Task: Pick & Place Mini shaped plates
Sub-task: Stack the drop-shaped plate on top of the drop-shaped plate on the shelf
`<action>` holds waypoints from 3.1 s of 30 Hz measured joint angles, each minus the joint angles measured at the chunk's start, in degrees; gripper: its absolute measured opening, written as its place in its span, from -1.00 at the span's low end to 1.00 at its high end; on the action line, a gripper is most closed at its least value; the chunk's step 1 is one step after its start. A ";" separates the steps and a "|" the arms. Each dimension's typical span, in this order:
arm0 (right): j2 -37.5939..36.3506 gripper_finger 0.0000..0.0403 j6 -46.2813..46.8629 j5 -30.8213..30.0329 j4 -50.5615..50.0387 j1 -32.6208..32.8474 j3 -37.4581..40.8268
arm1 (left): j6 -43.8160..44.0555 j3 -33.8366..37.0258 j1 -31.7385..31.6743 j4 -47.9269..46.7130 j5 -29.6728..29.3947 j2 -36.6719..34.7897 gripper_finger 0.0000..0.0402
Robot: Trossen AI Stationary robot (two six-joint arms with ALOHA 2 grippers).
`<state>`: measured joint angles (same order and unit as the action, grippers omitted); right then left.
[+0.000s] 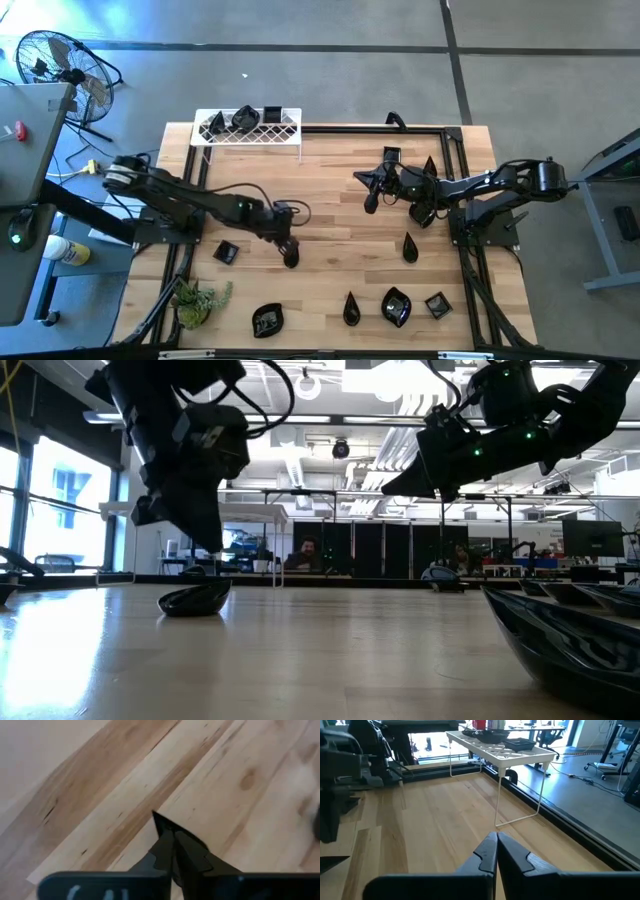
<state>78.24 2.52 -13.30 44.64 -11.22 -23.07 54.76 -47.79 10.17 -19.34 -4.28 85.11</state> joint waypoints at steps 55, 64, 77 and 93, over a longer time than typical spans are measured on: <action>0.00 -0.98 0.15 0.82 -0.24 0.00 0.00 | -30.39 -33.08 -34.53 -47.73 0.83 -11.99 -1.00; 0.00 -0.97 0.19 1.97 0.23 0.00 0.00 | -45.70 -44.56 -58.56 -56.61 3.93 -9.54 -1.00; 0.00 -0.97 0.00 1.95 0.26 0.00 0.00 | -56.89 -44.87 -76.67 -56.95 6.46 -0.79 -1.00; 0.00 -0.98 0.07 1.95 0.32 0.00 0.00 | -60.34 -44.83 -79.19 -55.23 0.26 2.18 -1.00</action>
<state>78.24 2.60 -11.35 44.96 -11.22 -23.07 -5.58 -92.62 -69.01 -74.58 -4.02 87.29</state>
